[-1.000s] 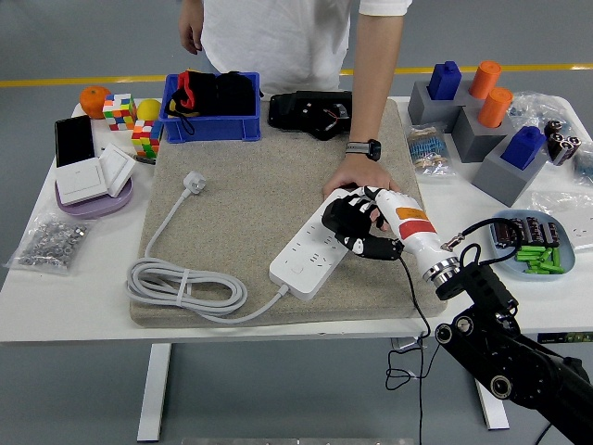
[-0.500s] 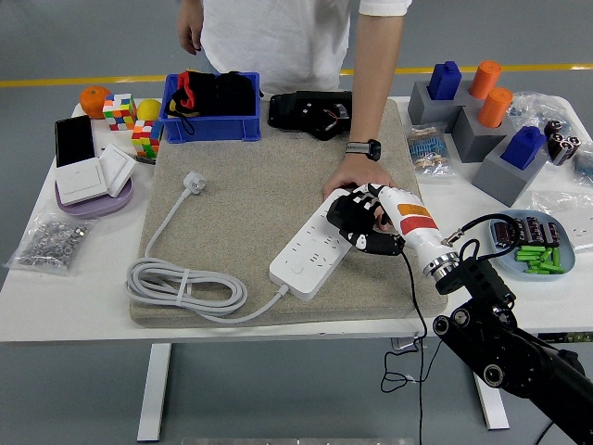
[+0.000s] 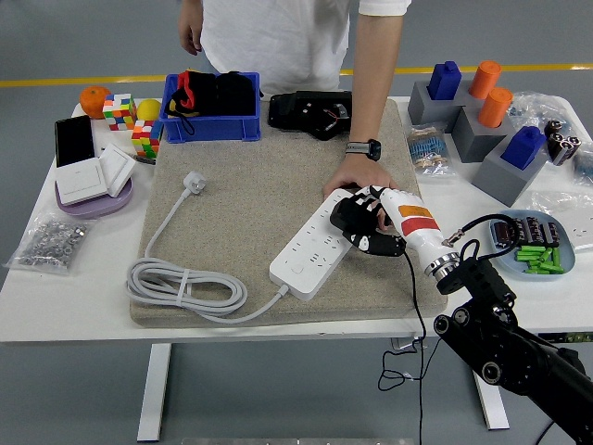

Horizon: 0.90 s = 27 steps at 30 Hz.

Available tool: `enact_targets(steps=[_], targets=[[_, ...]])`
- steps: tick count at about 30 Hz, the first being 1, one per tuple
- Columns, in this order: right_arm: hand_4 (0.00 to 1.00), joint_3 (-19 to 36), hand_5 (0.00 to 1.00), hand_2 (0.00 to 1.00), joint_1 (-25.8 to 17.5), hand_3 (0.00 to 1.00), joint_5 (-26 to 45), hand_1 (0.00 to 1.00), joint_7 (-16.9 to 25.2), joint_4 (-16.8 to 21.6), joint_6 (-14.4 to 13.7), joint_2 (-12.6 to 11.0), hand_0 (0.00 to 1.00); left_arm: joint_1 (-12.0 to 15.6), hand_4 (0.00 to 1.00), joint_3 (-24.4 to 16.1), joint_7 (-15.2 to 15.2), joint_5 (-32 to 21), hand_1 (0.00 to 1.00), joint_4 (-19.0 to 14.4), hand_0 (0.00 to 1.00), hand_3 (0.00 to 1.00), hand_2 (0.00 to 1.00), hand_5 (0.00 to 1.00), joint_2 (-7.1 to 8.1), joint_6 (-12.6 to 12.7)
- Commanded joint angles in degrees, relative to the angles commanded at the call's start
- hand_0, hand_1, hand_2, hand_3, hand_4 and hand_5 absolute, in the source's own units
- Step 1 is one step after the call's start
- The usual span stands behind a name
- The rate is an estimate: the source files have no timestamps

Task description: Press the white button,pick up the black plug,place it near the board,insert it into the board

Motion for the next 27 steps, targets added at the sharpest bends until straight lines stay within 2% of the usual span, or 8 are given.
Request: enact_targets(steps=[27], targets=[[0.694,0.3,0.002,0.239,0.4,0.481,-1.1,0.223,0.9,-2.1,-0.5,-0.1,0.285,-0.2,0.563,0.1,0.0,-0.1,0.677,0.0,0.685,0.686,0.658,0.195,-0.16,0.0]])
